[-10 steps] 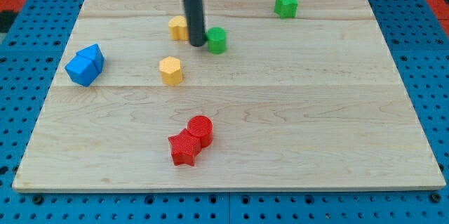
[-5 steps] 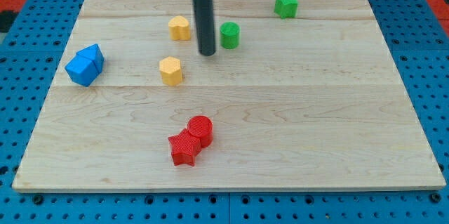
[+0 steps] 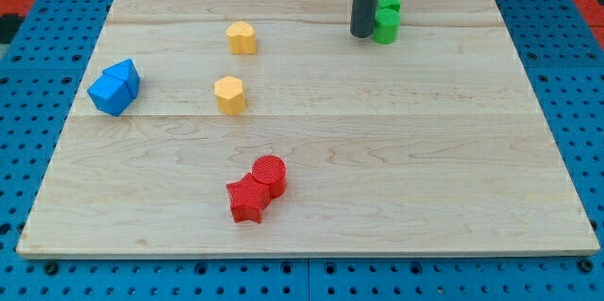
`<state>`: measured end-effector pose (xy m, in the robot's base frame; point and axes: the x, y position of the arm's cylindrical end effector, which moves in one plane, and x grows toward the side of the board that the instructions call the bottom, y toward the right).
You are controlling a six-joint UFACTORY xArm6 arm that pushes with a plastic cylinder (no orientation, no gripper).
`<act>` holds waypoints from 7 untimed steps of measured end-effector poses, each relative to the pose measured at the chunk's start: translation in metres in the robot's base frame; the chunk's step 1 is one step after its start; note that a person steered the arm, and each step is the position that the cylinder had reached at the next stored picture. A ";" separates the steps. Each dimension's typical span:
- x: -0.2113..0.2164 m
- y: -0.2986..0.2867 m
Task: Place green circle parallel right to green star
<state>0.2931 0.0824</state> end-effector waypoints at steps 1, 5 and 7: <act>0.002 0.047; -0.013 0.097; -0.010 0.164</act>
